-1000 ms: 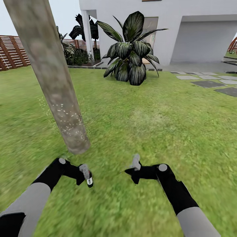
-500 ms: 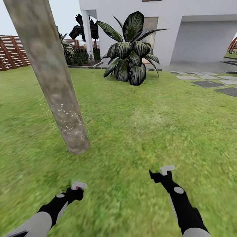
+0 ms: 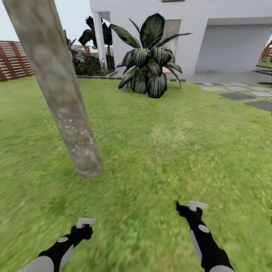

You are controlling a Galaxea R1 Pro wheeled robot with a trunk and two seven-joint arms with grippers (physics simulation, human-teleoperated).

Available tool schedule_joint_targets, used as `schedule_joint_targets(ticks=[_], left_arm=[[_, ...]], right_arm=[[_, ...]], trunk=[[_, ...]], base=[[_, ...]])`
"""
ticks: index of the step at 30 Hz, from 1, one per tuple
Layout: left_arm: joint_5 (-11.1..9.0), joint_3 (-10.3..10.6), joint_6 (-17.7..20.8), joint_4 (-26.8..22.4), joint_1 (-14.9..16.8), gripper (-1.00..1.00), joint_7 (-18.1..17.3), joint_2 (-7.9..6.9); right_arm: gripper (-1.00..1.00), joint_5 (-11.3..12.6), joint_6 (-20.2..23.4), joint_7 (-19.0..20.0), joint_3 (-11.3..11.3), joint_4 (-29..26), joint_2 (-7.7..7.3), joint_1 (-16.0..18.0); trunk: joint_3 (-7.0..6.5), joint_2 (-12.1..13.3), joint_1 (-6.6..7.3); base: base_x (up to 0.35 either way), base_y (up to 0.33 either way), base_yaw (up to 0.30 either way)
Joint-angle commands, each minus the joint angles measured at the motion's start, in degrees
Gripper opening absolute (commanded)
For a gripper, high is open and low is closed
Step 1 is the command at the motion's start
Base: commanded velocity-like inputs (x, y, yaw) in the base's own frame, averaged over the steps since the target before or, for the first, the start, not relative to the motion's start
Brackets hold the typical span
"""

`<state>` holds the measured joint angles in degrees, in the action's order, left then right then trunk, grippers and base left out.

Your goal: In the garden, pick up the pesticide atomizer on the floor and spray pesticide onto both trees until each tree trunk is fully covered.

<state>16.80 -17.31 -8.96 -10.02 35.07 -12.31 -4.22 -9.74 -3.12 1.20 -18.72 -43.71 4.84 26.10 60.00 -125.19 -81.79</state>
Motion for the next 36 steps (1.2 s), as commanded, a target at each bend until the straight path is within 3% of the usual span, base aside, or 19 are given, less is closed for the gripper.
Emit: schedule_joint_targets(ticks=[1, 15, 36], left_arm=[[-0.01, -0.01, 0.0, 0.0, 0.0, -1.0, 0.01, 0.0], [-0.01, -0.08, 0.01, 0.25, 0.0, -1.0, 0.01, 0.0], [-0.01, -0.09, -0.15, -0.19, -0.42, -1.0, 0.01, -0.09]], right_arm=[[1.0, 0.04, -0.08, -1.53, 0.18, 0.23, 0.09, 0.0], [1.0, 0.38, -0.22, -3.04, 1.06, 3.32, 0.32, 0.0], [1.0, 0.43, -0.29, -3.04, 0.97, 4.6, 0.28, 0.0]], trunk=[[-0.04, 0.0, 0.0], [-0.51, 0.0, 0.0], [-1.17, 0.0, 0.0]], base=[[0.0, 0.0, -0.212], [-0.168, 0.093, -0.283], [-0.019, -0.006, -0.29]])
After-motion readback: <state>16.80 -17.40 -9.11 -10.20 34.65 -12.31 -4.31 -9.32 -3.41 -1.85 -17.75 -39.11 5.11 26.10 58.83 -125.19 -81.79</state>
